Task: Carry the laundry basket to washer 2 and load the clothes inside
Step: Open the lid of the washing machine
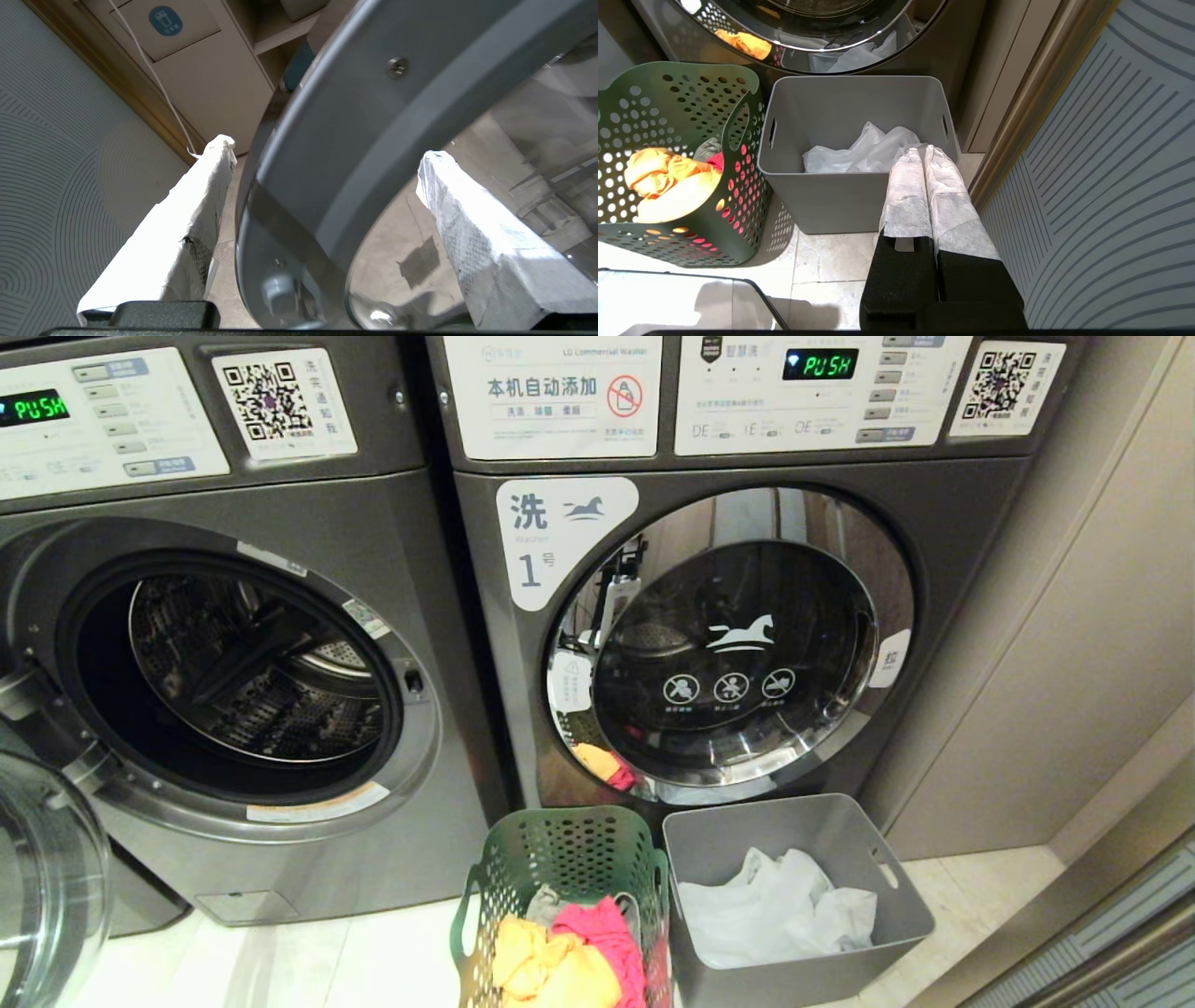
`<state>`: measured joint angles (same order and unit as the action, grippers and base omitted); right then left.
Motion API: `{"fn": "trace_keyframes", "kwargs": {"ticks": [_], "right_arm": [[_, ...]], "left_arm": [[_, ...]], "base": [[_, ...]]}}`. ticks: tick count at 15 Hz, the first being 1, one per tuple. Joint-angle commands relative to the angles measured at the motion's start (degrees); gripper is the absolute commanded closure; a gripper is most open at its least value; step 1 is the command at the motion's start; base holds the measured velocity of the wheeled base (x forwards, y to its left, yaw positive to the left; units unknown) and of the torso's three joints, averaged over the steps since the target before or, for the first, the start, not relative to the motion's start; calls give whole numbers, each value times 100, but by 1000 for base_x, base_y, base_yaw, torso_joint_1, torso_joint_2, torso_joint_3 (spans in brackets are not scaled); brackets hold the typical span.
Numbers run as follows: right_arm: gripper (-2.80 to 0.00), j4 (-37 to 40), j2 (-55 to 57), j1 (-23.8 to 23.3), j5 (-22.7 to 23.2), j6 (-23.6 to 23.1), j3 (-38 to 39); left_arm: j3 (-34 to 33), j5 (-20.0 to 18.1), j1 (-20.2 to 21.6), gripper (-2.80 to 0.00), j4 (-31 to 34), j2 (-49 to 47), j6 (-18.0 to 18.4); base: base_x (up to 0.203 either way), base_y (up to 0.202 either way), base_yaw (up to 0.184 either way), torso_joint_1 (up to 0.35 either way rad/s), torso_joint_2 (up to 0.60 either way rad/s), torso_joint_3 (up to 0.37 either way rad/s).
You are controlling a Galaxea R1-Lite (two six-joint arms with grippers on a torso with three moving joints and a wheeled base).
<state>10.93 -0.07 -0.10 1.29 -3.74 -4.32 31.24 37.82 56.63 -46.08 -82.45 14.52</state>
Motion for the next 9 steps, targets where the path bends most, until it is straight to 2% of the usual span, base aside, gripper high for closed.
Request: {"fn": "trace_keyframes", "kwargs": {"ticks": [1,3,6,7,9], "right_arm": [[0,5,7,1,3,-4,1],[0,5,-1,1,11,-4,1],[0,5,7,1,3,-4,1],[0,5,-1,1,3,-4,1],[0,5,7,1,3,-4,1]], "left_arm": [[79,14,213,-280,-409,-486,15],[180,14,364,-280,-724,-647,32],[237,-86,366,-280,-882,-382,30],[207,-286,335,-280,-974,-165,32],[120,-1004,250,-280,-1287,200,39]], "base": [[0,0,0,0,0,0],[0,0,0,0,0,0],[0,0,0,0,0,0],[0,0,0,0,0,0],[0,0,0,0,0,0]]}}
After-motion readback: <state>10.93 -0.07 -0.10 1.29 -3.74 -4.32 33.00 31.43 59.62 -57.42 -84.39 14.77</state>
